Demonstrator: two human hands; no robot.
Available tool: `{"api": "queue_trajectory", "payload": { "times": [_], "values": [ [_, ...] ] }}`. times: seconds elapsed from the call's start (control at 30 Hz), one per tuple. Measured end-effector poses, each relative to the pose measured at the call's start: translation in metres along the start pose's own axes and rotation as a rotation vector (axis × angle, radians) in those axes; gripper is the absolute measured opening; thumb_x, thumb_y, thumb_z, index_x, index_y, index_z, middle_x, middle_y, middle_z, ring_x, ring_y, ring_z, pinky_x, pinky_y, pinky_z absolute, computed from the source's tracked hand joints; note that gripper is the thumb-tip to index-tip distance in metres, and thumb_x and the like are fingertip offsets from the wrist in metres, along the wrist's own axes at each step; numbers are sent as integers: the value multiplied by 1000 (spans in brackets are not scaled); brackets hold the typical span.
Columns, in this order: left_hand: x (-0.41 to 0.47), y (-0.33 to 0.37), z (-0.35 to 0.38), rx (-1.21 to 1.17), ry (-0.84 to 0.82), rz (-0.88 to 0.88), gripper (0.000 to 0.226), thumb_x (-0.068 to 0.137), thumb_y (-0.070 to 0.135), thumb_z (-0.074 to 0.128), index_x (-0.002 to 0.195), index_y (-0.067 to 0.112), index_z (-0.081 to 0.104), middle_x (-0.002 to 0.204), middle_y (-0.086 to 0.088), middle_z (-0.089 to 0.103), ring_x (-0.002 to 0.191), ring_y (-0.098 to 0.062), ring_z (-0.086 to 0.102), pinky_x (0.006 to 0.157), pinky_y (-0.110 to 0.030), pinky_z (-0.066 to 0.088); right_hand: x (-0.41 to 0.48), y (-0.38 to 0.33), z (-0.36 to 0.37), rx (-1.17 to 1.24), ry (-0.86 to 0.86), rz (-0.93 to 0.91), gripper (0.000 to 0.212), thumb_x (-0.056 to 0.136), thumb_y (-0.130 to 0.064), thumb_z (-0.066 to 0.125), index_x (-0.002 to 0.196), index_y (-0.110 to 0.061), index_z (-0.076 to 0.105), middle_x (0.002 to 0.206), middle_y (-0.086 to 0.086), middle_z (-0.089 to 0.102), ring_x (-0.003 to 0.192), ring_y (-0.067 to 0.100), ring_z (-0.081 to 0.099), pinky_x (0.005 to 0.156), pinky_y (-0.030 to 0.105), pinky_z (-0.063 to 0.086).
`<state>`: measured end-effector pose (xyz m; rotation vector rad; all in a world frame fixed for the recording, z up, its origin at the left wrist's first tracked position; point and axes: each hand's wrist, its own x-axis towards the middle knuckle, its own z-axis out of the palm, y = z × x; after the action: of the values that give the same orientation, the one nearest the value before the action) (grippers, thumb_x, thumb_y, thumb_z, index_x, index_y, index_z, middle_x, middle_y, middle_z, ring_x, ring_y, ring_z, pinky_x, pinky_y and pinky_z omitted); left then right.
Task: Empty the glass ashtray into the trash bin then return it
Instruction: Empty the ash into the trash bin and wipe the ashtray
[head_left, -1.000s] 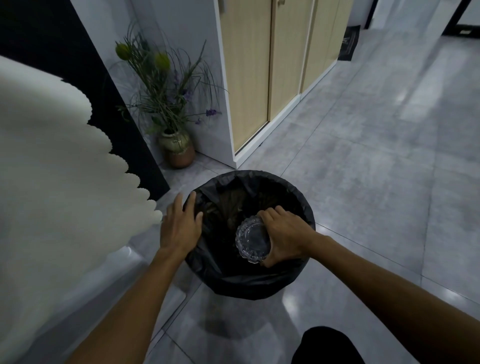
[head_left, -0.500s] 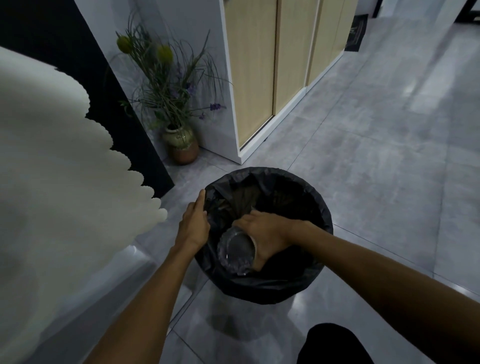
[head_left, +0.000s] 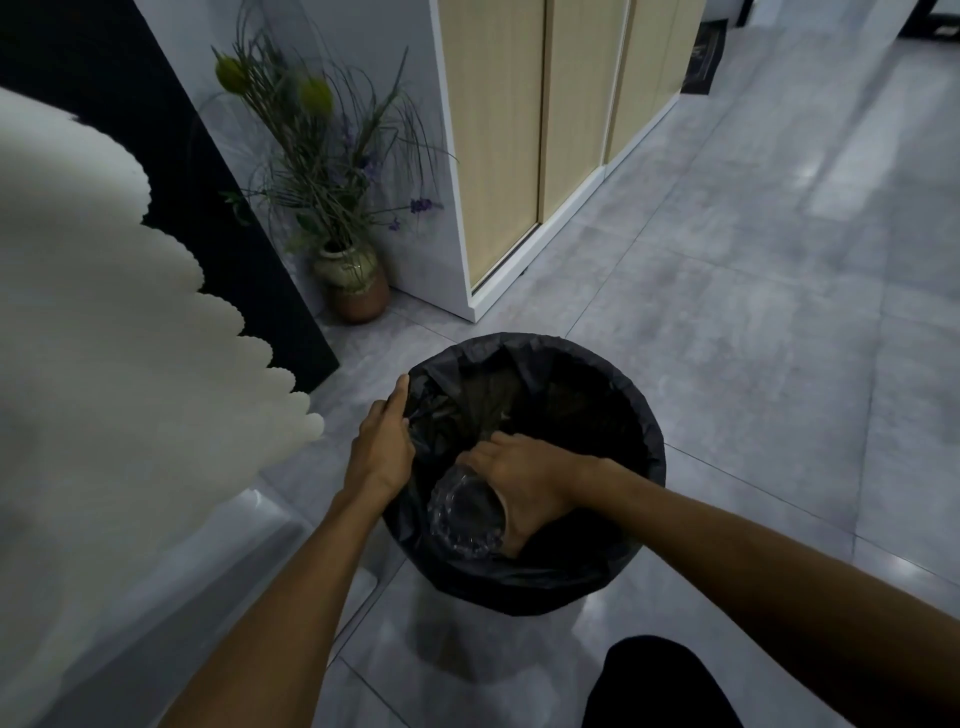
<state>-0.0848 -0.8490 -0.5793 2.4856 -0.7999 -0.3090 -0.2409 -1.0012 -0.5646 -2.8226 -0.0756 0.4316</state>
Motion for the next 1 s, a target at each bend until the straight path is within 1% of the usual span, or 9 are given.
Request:
{"api": "queue_trajectory", "payload": {
  "times": [0.1, 0.13, 0.23, 0.37, 0.5, 0.63, 0.77, 0.9, 1.0],
  "values": [
    [-1, 3, -1, -1, 11, 0, 65, 109, 10, 41, 166, 30, 15, 145, -16, 47, 128, -34, 50, 107, -41, 39, -5, 13, -1, 57, 96, 107, 128, 49, -81, 74, 153, -16, 35, 146, 5, 50, 128, 28, 46, 111, 41, 37],
    [-1, 4, -1, 2, 9, 0, 66, 109, 10, 41, 166, 30, 15, 145, -16, 48, 127, -35, 51, 107, -41, 40, -6, 12, -2, 62, 86, 95, 128, 49, -81, 74, 153, -17, 35, 146, 5, 49, 128, 28, 46, 111, 41, 37],
    [-1, 3, -1, 22, -7, 12, 66, 109, 11, 41, 166, 31, 14, 144, -15, 48, 125, -33, 52, 107, -41, 40, -6, 4, 3, 40, 12, -17, 120, 57, -69, 86, 153, -19, 34, 145, 3, 49, 125, 24, 45, 110, 39, 38],
    [-5, 6, -3, 11, 5, 13, 66, 109, 10, 41, 166, 29, 15, 141, -16, 49, 123, -33, 52, 104, -41, 41, -10, 11, 3, 60, 142, 88, 126, 56, -72, 84, 155, -15, 32, 149, 6, 47, 128, 27, 45, 113, 46, 39],
    [-4, 3, -2, 13, -22, 26, 66, 109, 11, 40, 165, 33, 15, 142, -15, 48, 123, -33, 53, 106, -41, 41, -7, -2, 12, 39, 23, 14, 123, 57, -69, 86, 154, -17, 33, 148, 5, 48, 127, 26, 45, 112, 42, 39],
    [-7, 5, -1, -16, 11, 23, 65, 108, 9, 41, 165, 30, 18, 142, -17, 49, 124, -35, 54, 106, -43, 42, -12, 7, 8, 130, 134, 142, 125, 52, -74, 82, 154, -19, 33, 149, 4, 47, 129, 28, 47, 110, 41, 40],
    [-7, 5, -1, 3, -10, 22, 66, 108, 9, 40, 165, 32, 15, 143, -16, 48, 123, -34, 54, 105, -43, 42, -10, 5, 8, 133, 8, 26, 114, 55, -67, 88, 149, -26, 37, 143, -2, 51, 123, 19, 45, 108, 37, 39],
    [-8, 7, 0, -5, 10, 18, 66, 108, 10, 41, 165, 32, 16, 139, -15, 50, 121, -34, 55, 105, -44, 43, -14, 17, 0, 170, 131, 113, 122, 48, -75, 80, 150, -24, 35, 144, -1, 49, 124, 23, 48, 110, 40, 43],
    [-7, 6, 0, 25, 0, 30, 67, 108, 10, 41, 165, 33, 15, 138, -14, 50, 118, -33, 55, 104, -43, 44, -15, 4, 5, 135, 14, 15, 119, 54, -65, 88, 151, -23, 35, 144, -1, 49, 124, 22, 46, 108, 38, 42]
  ]
}}
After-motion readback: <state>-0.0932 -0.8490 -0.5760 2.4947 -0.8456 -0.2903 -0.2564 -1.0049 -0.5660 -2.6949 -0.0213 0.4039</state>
